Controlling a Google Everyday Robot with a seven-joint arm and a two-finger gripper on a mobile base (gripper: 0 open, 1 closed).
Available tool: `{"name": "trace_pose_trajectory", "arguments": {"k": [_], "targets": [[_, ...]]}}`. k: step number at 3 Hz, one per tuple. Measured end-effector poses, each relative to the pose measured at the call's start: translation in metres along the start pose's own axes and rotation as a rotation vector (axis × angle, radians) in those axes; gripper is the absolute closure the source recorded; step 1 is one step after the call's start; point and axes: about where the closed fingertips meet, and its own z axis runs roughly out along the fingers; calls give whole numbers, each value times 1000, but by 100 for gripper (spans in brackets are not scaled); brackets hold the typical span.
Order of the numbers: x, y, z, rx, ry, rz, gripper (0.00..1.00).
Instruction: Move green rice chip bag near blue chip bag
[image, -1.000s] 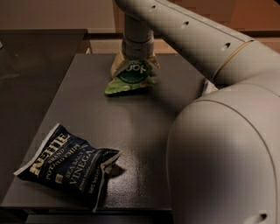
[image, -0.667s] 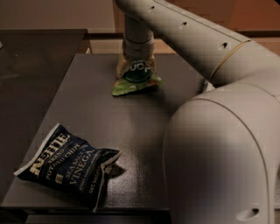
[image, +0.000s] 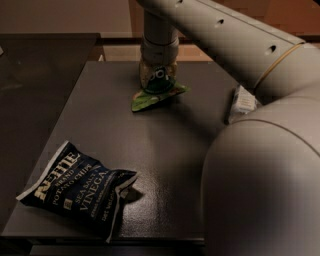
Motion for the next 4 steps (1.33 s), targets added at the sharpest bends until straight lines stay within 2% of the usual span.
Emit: {"name": "trace_pose_trajectory", "arguments": {"k": [1, 2, 3, 4], "targets": [[7, 9, -23, -13, -32, -39, 100], [14, 16, -42, -30, -55, -84, 100], [25, 25, -60, -65, -57, -160, 100], [31, 30, -70, -85, -57, -207, 100]]}}
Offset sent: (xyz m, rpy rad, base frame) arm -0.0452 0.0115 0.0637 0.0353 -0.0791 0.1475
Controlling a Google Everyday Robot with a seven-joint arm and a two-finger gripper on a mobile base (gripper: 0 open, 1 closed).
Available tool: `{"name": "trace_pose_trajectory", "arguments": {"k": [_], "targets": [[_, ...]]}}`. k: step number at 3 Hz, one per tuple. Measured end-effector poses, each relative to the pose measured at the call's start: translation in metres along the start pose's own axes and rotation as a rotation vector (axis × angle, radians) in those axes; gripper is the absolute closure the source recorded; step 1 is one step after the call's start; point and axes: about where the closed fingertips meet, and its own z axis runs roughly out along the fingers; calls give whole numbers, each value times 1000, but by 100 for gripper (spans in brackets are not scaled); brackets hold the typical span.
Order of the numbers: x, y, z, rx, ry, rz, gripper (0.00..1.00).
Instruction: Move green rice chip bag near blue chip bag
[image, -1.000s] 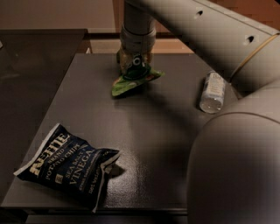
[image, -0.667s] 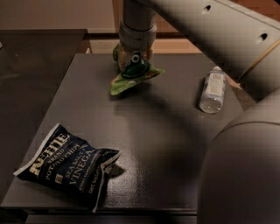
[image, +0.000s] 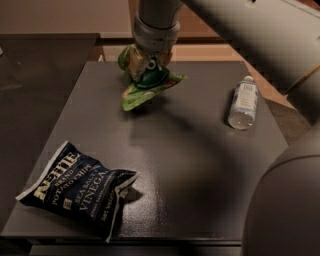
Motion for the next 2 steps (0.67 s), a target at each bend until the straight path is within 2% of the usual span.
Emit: {"name": "trace_pose_trajectory", "arguments": {"k": [1, 2], "targets": [[11, 11, -9, -33, 14, -44, 100], [49, 49, -21, -157, 84, -98, 100]]}}
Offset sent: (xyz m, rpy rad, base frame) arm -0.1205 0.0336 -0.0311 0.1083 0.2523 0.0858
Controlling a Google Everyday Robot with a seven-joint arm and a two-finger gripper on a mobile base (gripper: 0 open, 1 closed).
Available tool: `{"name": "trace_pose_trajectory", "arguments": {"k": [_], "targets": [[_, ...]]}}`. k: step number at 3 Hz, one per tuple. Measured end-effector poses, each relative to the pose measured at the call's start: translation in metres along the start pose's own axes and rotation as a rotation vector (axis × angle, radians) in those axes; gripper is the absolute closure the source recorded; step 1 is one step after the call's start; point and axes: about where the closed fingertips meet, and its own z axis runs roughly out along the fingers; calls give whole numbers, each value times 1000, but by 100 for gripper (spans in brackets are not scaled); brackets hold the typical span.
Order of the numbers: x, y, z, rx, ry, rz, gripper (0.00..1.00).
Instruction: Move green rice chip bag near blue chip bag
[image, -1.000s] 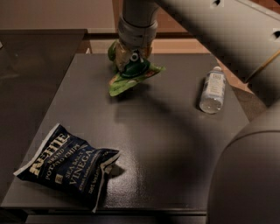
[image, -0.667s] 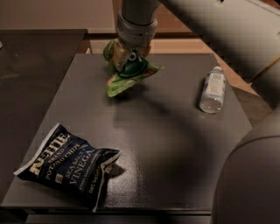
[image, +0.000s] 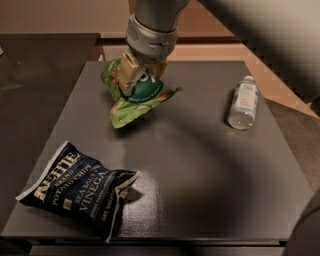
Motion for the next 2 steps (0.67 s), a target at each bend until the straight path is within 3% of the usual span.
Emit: {"name": "trace_pose_trajectory", "arguments": {"k": [2], "targets": [[27, 29, 21, -56, 44, 59, 100]]}}
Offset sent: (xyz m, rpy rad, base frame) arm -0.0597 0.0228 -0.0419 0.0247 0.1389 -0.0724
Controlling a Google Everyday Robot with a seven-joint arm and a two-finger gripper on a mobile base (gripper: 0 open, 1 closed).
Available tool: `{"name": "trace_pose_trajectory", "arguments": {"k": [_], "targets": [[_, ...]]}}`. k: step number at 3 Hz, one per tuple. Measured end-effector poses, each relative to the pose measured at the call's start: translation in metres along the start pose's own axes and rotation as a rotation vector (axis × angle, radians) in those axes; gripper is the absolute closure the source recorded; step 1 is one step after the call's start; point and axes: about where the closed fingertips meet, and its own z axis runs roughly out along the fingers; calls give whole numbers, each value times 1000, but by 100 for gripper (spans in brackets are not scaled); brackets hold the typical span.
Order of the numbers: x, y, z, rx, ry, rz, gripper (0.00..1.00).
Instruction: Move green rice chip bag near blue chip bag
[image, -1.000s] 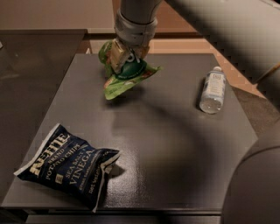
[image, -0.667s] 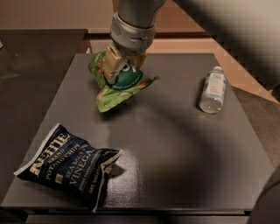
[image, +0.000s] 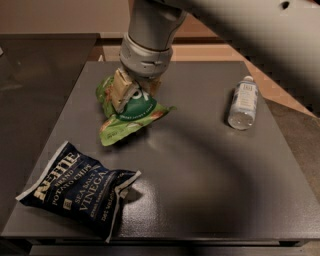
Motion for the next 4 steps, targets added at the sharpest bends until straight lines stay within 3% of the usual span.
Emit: {"name": "trace_pose_trajectory", "arguments": {"k": [1, 2, 4], "targets": [[10, 14, 15, -8, 14, 21, 99], [16, 25, 22, -7, 26, 26, 81], [22, 35, 26, -1, 38, 11, 35]]}}
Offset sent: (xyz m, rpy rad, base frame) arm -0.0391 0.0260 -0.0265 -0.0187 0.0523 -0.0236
